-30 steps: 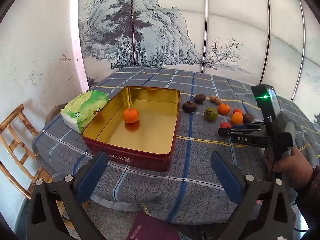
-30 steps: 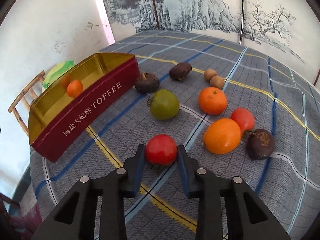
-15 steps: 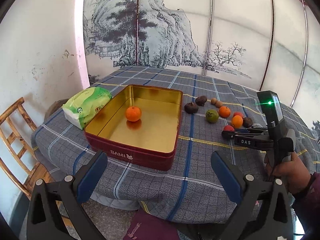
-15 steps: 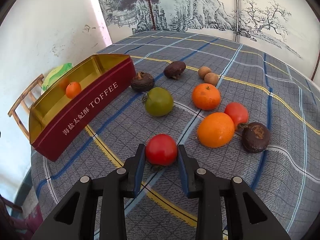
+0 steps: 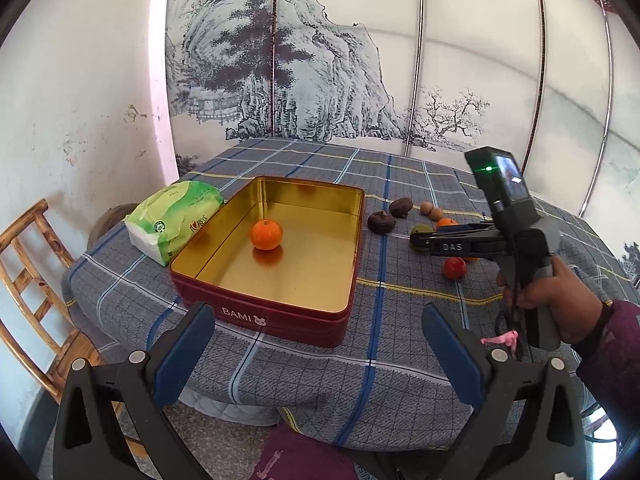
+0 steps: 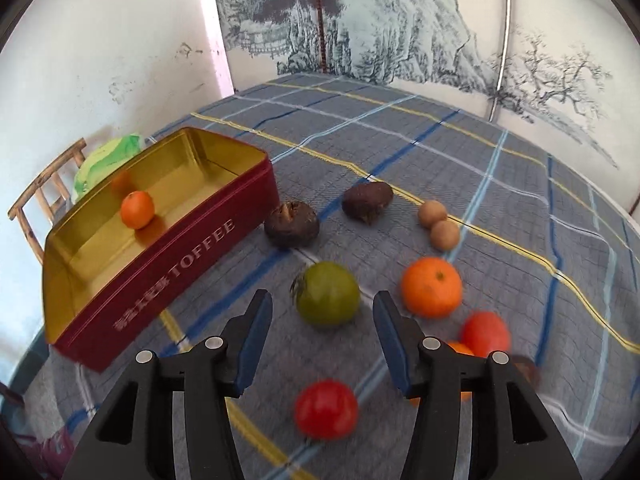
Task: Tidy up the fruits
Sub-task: 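Grasp the green lime with the right gripper, then carry the lime over the tin and release it with the right gripper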
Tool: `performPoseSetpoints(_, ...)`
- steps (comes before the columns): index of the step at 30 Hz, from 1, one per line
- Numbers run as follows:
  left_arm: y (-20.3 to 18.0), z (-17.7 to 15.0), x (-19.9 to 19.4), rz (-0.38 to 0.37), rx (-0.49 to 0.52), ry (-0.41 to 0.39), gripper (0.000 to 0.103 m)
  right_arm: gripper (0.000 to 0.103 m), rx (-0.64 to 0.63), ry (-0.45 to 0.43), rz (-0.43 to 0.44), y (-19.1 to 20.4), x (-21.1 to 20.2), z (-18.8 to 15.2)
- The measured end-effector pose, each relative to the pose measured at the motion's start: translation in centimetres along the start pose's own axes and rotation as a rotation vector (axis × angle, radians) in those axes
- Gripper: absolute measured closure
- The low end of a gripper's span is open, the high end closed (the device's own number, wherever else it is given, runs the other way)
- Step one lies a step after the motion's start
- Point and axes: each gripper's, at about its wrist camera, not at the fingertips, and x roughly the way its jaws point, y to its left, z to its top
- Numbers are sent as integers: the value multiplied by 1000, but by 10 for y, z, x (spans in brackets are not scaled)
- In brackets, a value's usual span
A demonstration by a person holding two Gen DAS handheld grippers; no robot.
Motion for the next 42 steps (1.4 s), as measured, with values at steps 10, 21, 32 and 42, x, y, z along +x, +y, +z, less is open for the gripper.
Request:
performPoseSetpoints(10,4,3,-7,21,0,-51,1,65,4,-12,56,10,-5,16)
performPoseSetpoints(21,16,11,2,78,49,-13,1,65,-120,-32,177,89,1,78)
performPoseSetpoints(32,31,5,14,84,21,49,1,65,-118,104,138,118,66,108)
performPoseSetpoints(42,43,0,22,83,-10,95,1,65,-108,180,103,137,97,126)
